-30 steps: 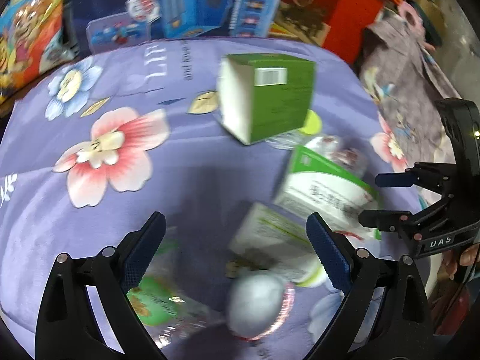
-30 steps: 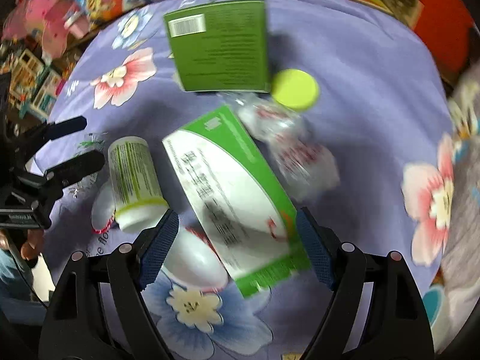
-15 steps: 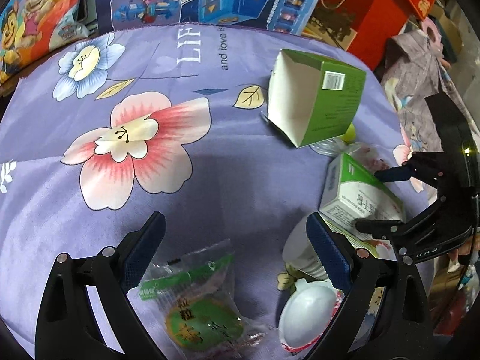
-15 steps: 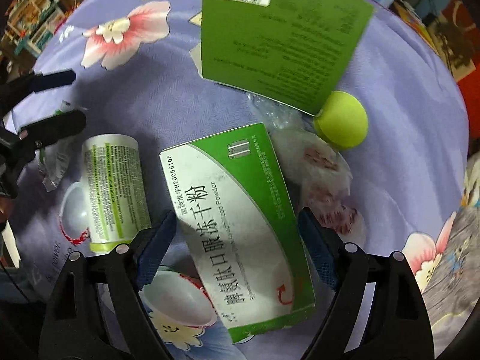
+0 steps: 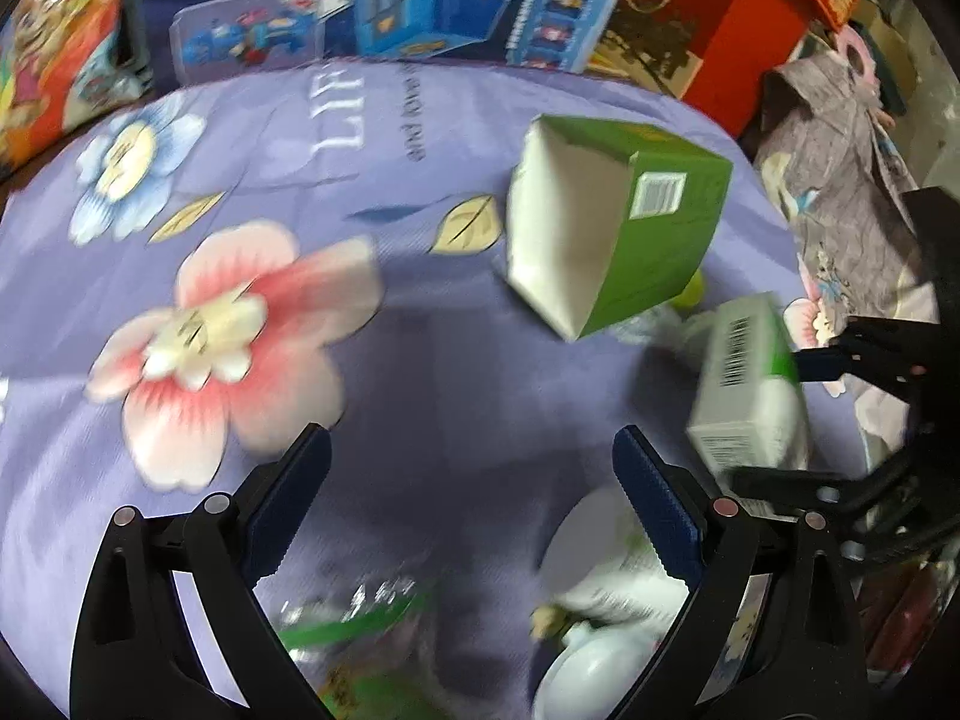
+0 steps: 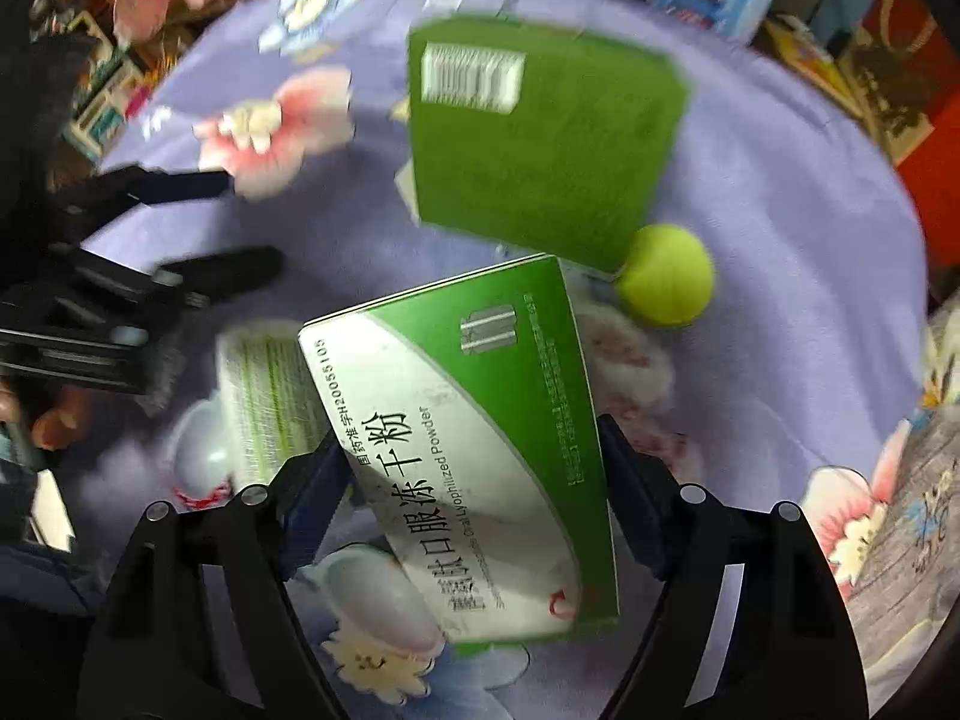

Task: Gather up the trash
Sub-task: 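Grasp the green box with the left gripper while the right grasps the white-green medicine box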

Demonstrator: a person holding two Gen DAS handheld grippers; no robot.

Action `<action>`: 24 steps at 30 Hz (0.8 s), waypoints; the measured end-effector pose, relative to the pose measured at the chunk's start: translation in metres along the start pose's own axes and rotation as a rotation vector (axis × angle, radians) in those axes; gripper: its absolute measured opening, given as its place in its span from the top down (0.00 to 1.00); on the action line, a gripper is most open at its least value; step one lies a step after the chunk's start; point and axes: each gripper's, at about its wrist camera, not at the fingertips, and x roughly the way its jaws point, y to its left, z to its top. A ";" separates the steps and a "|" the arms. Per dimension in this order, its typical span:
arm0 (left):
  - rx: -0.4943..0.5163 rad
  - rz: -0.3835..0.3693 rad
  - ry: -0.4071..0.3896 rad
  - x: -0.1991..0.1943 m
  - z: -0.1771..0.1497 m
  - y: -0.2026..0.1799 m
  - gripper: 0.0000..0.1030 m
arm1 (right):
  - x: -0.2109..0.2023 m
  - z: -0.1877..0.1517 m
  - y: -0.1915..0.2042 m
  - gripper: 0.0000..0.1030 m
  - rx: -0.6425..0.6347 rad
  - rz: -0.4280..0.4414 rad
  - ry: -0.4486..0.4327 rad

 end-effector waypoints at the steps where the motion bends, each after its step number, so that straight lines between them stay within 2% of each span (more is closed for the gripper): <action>1: 0.011 -0.002 -0.003 0.002 0.006 -0.005 0.08 | -0.009 0.000 -0.004 0.27 0.021 0.008 -0.020; 6: 0.050 -0.036 -0.043 0.010 0.037 -0.027 0.08 | -0.040 -0.013 -0.025 0.27 0.117 -0.006 -0.103; 10: 0.106 -0.031 -0.063 0.021 0.056 -0.049 0.09 | -0.051 -0.022 -0.047 0.27 0.204 -0.009 -0.159; 14: 0.158 -0.030 -0.047 0.034 0.066 -0.071 0.29 | -0.048 -0.034 -0.063 0.27 0.257 -0.004 -0.163; 16: 0.174 -0.035 -0.029 0.042 0.067 -0.080 0.45 | -0.045 -0.041 -0.070 0.27 0.287 -0.004 -0.169; 17: 0.173 -0.044 -0.008 0.046 0.067 -0.083 0.60 | -0.045 -0.045 -0.074 0.27 0.302 -0.002 -0.173; 18: 0.168 -0.059 0.003 0.048 0.065 -0.085 0.70 | -0.045 -0.051 -0.078 0.27 0.320 0.001 -0.178; 19: 0.166 -0.071 0.005 0.048 0.064 -0.086 0.75 | -0.045 -0.055 -0.080 0.27 0.332 -0.003 -0.184; 21: 0.171 -0.075 -0.010 0.040 0.059 -0.093 0.91 | -0.046 -0.063 -0.084 0.27 0.354 -0.007 -0.195; 23: 0.171 -0.065 -0.020 0.032 0.056 -0.098 0.99 | -0.047 -0.069 -0.088 0.27 0.375 -0.005 -0.202; 24: 0.173 -0.056 -0.030 0.026 0.053 -0.101 0.99 | -0.048 -0.072 -0.090 0.27 0.384 -0.004 -0.208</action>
